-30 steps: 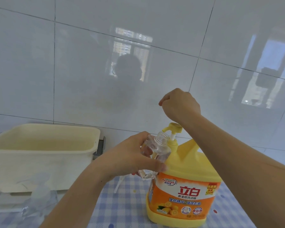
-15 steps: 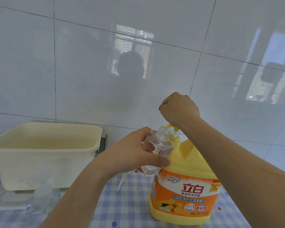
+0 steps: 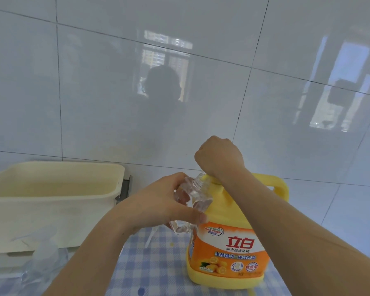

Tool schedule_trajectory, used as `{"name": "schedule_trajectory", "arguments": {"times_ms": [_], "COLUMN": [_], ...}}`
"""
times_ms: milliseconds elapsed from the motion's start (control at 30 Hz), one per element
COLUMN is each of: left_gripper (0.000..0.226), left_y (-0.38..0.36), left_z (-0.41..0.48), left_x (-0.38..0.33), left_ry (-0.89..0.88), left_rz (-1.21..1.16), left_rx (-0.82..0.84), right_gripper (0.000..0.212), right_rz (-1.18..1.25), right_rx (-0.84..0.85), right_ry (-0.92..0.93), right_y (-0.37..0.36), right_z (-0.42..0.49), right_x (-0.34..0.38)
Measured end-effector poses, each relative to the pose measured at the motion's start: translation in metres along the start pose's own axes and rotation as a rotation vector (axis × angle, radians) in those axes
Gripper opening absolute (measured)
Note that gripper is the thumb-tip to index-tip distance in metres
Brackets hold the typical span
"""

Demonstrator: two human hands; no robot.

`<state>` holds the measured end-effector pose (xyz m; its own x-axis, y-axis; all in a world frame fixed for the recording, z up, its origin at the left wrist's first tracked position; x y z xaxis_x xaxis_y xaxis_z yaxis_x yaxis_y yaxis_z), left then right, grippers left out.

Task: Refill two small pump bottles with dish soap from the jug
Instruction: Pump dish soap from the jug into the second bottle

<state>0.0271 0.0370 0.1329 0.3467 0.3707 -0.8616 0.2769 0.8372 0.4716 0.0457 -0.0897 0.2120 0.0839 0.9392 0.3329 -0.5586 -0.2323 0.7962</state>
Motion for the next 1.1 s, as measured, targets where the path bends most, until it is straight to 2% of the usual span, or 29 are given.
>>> {"name": "schedule_trajectory", "arguments": {"times_ms": [333,533,600,700,800,1100], "left_gripper": [0.053,0.063,0.06,0.058,0.071,0.064], "left_y": [-0.001,-0.002,-0.002,-0.002,-0.002,0.003], "left_z": [0.001,0.001,0.0,-0.001,-0.002,-0.002], "left_x": [0.0,-0.003,-0.003,-0.006,-0.008,-0.008], "left_ry": [0.013,0.016,0.005,-0.012,-0.015,-0.013], "left_rz": [-0.013,-0.045,-0.061,-0.09,-0.09,-0.089], "left_rx": [0.0,0.0,0.001,-0.005,-0.026,-0.064], "right_gripper": [0.022,0.021,0.011,0.024,0.026,0.017], "right_rz": [0.017,0.001,-0.003,-0.016,-0.003,-0.059], "right_rx": [-0.004,-0.003,-0.052,-0.138,-0.165,-0.1], "right_ry": [0.002,-0.004,0.01,0.052,0.067,0.075], "right_y": [-0.002,0.005,0.014,0.028,0.033,0.017], "right_z": [0.004,0.009,0.015,0.024,0.029,0.019], "right_x": [0.0,0.002,0.005,0.012,0.017,0.011]}}
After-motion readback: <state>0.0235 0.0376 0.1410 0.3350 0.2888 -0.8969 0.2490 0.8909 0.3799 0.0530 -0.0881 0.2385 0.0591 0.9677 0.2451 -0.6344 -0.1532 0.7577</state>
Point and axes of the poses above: each hand's wrist, its own z-axis towards the middle knuckle, its own y-axis out of the back of the hand, x = y × z, the point moved 4 cm from there along z, towards the middle knuckle, and after that the axes turned 10 degrees about -x, right-handed, at the moved point
